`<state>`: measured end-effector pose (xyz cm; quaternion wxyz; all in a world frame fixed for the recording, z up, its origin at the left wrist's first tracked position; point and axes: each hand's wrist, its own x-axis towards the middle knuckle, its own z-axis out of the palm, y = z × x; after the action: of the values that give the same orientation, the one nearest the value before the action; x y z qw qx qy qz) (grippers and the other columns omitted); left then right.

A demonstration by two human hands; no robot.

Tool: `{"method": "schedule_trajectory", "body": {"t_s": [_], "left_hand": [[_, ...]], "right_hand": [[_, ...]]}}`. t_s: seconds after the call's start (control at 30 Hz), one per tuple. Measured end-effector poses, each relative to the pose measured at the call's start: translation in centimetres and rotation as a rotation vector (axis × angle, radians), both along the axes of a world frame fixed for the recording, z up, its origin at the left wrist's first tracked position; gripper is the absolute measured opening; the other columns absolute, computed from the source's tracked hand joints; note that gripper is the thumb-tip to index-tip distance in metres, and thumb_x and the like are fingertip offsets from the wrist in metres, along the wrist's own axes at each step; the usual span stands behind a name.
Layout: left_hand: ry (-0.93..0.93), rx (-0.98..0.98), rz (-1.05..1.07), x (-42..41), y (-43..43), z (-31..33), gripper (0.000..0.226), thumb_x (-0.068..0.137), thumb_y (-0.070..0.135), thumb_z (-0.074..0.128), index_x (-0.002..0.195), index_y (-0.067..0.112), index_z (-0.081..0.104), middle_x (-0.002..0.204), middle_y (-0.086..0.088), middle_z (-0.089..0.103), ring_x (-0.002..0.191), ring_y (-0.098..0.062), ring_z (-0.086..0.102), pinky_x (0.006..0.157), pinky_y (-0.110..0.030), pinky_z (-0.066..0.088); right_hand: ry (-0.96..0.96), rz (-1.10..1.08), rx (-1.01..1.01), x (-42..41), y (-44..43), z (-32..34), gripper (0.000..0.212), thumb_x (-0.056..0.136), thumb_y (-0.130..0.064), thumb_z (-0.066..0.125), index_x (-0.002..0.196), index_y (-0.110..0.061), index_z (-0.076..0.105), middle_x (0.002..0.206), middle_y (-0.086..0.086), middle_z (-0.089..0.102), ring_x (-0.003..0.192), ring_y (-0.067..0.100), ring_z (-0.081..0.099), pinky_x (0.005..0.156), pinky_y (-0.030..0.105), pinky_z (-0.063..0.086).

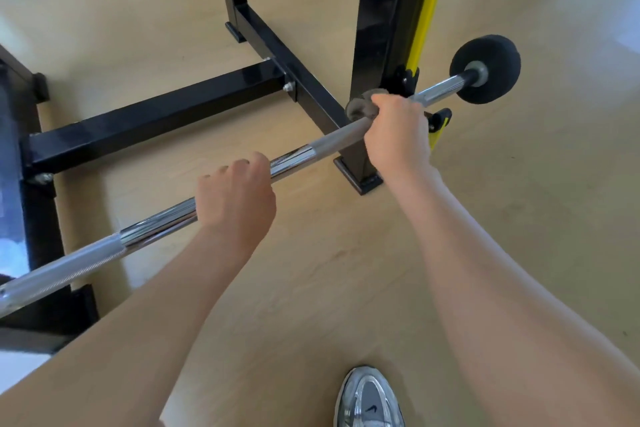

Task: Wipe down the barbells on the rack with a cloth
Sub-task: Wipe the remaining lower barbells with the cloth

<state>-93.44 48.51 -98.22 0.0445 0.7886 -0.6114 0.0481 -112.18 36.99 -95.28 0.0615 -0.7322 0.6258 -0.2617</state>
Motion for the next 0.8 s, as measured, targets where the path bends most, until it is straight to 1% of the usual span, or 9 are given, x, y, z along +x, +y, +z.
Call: {"method": "schedule_trajectory", "body": {"t_s": [0.1,0.17,0.23,0.4,0.47,0.53,0.6,0.7,0.8], "left_hand": [[0.024,0.073,0.045,-0.2,-0.6,0.8,0.02,0.098,0.038,0.062,0.097,0.019,0.059,0.071,0.0,0.049,0.062,-0.023,0.051,0.056,-0.033,0.039],[0.0,0.096,0.067,-0.5,-0.8,1.2,0.021,0.099,0.042,0.059,0.099,0.021,0.061,0.072,-0.001,0.045,0.065,-0.026,0.048,0.058,-0.034,0.037],[-0.014,0.091,0.055,-0.4,-0.7,1.4,0.023,0.101,0.044,0.056,0.094,0.022,0.057,0.07,-0.001,0.043,0.065,-0.027,0.048,0.058,-0.035,0.037],[0.087,0.126,0.076,-0.3,-1.0,2.3,0.018,0.096,0.033,0.057,0.088,0.017,0.056,0.073,-0.002,0.052,0.06,-0.021,0.05,0.057,-0.034,0.041],[0.19,0.237,0.108,0.0,-1.6,3.3,0.018,0.091,0.034,0.059,0.089,0.018,0.055,0.078,-0.003,0.055,0.064,-0.021,0.052,0.061,-0.034,0.044],[0.327,0.376,0.135,0.5,-2.4,4.2,0.019,0.088,0.036,0.06,0.086,0.018,0.054,0.082,-0.005,0.06,0.069,-0.022,0.059,0.062,-0.034,0.048],[0.427,0.429,0.164,0.5,-2.7,4.3,0.017,0.087,0.035,0.061,0.085,0.019,0.057,0.081,-0.005,0.064,0.07,-0.022,0.063,0.059,-0.032,0.05],[0.284,0.26,0.169,0.1,-1.8,3.3,0.022,0.088,0.04,0.063,0.087,0.018,0.059,0.077,-0.003,0.06,0.065,-0.02,0.058,0.052,-0.029,0.042],[0.007,0.046,0.018,-0.7,-0.6,1.6,0.022,0.091,0.035,0.065,0.102,0.019,0.055,0.086,0.0,0.058,0.074,-0.021,0.056,0.061,-0.035,0.045]], "right_hand": [[-0.161,0.259,-0.076,4.5,4.8,-0.9,0.029,0.096,-0.01,0.05,0.105,-0.009,0.078,0.095,-0.003,0.073,0.087,0.015,0.066,0.084,0.033,0.057],[-0.183,0.405,-0.059,5.5,7.1,-1.3,0.033,0.096,-0.005,0.052,0.113,-0.01,0.08,0.1,0.0,0.078,0.086,0.014,0.067,0.087,0.024,0.053],[-0.148,0.378,-0.069,3.6,5.6,-0.9,0.034,0.095,-0.001,0.059,0.121,-0.012,0.078,0.102,0.004,0.08,0.083,0.012,0.07,0.085,0.014,0.05],[-0.103,-0.001,-0.107,0.1,2.4,-0.7,0.036,0.101,-0.004,0.058,0.134,-0.006,0.069,0.118,0.013,0.077,0.109,0.032,0.073,0.097,0.038,0.059],[-0.164,0.099,-0.125,2.5,4.6,-1.5,0.036,0.097,0.0,0.057,0.13,-0.007,0.071,0.118,0.012,0.076,0.105,0.032,0.073,0.092,0.044,0.059],[-0.212,0.246,-0.118,3.5,6.3,-2.2,0.042,0.094,0.005,0.054,0.129,-0.009,0.074,0.125,0.007,0.075,0.108,0.025,0.072,0.096,0.033,0.053],[-0.227,0.241,-0.131,2.3,5.3,-2.1,0.041,0.095,0.005,0.055,0.127,-0.01,0.075,0.123,0.004,0.076,0.109,0.02,0.072,0.095,0.024,0.05],[-0.285,-0.001,-0.089,0.6,2.5,-1.6,0.035,0.098,0.0,0.057,0.129,-0.008,0.074,0.117,0.008,0.078,0.111,0.025,0.072,0.096,0.029,0.055],[-0.312,-0.061,-0.095,2.9,4.3,-1.7,0.034,0.099,-0.005,0.053,0.124,-0.01,0.076,0.112,0.008,0.078,0.106,0.027,0.072,0.087,0.028,0.048]]}}
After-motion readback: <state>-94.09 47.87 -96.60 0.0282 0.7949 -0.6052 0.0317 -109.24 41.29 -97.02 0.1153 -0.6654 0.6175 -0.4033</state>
